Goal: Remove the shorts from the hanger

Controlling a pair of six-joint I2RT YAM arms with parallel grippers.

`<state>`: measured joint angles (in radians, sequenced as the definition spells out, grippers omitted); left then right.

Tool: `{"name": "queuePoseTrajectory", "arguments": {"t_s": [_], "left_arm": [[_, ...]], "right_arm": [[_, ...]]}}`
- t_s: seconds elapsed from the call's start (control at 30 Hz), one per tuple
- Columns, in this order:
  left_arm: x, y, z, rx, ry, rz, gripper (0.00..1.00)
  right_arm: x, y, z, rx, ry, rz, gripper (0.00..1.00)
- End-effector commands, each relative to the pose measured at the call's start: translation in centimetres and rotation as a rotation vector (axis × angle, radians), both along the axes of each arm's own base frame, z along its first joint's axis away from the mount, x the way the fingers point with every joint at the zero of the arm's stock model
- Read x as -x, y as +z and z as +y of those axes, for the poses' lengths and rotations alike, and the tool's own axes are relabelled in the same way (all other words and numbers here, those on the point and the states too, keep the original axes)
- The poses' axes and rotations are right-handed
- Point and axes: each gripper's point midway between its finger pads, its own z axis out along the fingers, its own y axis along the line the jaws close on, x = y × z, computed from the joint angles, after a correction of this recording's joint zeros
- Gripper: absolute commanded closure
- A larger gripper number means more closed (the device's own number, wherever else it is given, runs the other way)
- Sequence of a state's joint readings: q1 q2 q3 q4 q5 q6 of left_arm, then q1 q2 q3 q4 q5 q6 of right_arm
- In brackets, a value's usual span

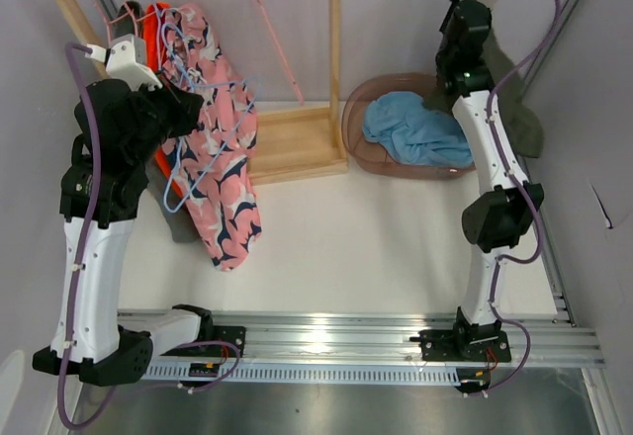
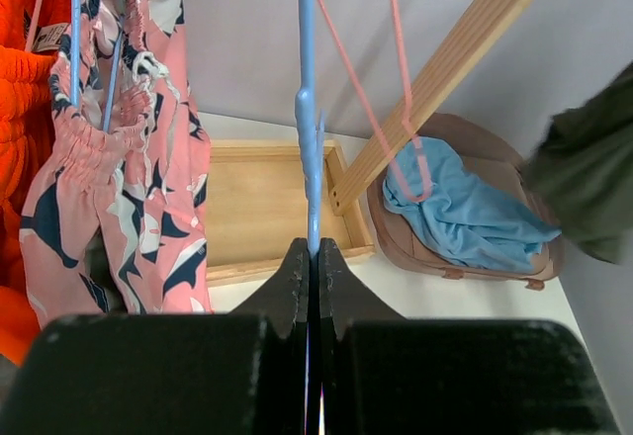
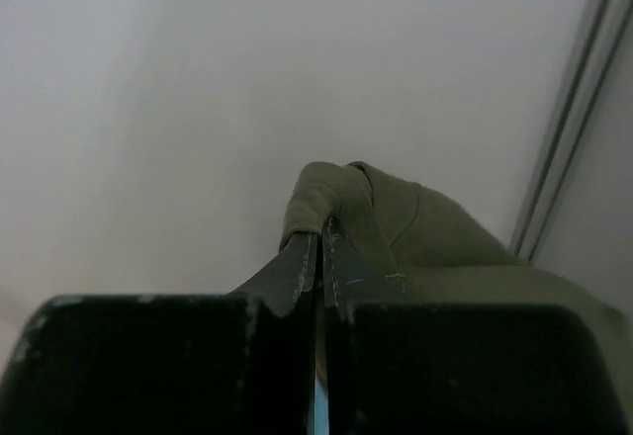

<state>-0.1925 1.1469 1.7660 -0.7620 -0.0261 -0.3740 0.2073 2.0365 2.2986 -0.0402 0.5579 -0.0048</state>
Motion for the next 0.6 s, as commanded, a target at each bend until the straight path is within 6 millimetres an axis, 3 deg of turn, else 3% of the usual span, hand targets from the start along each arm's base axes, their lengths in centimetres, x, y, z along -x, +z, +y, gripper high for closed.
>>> {"name": "queuePoseTrajectory", "arguments": {"t_s": [0.0,0.07,0.1,0.17,0.2,0.27,0.3,0.33,0.37,0.4,0.43,0.5,0.53,0.57], "left_arm": [[-0.9,1.0,0.2,-0.012,0.023,-0.053,1.0],[-1.3,1.0,0.1,-0.008,0.026,-0.057,1.0],[-1.5,1.1,0.0,-0.006,0.025,-0.06,1.0],[-2.1,1.0,-0.1,-0.005,0.028,-0.06,1.0],[-2.2,1.4,-0.2,-0.007,0.026,-0.068,1.0],[-3.3,1.0,0.0,-0.028,0.05,-0.057,1.0],[-3.4,2.0,0.1,-0.03,0.055,-0.077,1.0],[-4.6,1.3,0.0,-0.048,0.059,-0.057,1.0],[-4.9,1.8,-0.1,-0.051,0.06,-0.068,1.0],[-5.2,2.7,0.0,-0.059,0.067,-0.087,1.0],[-5.7,2.5,-0.1,-0.067,0.074,-0.08,1.0],[-6.9,3.4,-0.1,-0.085,0.097,-0.099,1.0],[-7.4,3.6,-0.1,-0.093,0.102,-0.098,1.0],[-8.3,3.5,-0.4,-0.1,0.101,-0.088,1.0]], "right_arm": [[1.2,5.2,1.9,-0.077,0.109,-0.155,1.0],[1.1,4.8,2.7,-0.095,0.139,-0.156,1.0],[0.6,3.3,3.2,-0.095,0.152,-0.126,1.0],[0.7,2.6,4.8,-0.106,0.185,-0.124,1.0],[0.2,0.1,5.6,-0.099,0.198,-0.074,1.0],[0.3,-2.1,7.3,-0.09,0.21,-0.03,1.0],[0.3,-3.6,7.9,-0.086,0.219,0.002,1.0],[0.1,-7.4,8.9,-0.079,0.235,0.083,0.88],[0.4,-9.1,8.9,-0.085,0.229,0.124,0.56],[0.7,-10.9,8.8,-0.093,0.204,0.159,0.16],[1.2,-15.2,8.5,-0.092,0.181,0.245,0.01],[3.0,-17.2,8.1,-0.157,0.152,0.272,0.01],[4.3,-21.1,8.1,-0.167,0.149,0.336,0.0],[5.3,-22.3,8.4,-0.211,0.16,0.343,0.01]]}}
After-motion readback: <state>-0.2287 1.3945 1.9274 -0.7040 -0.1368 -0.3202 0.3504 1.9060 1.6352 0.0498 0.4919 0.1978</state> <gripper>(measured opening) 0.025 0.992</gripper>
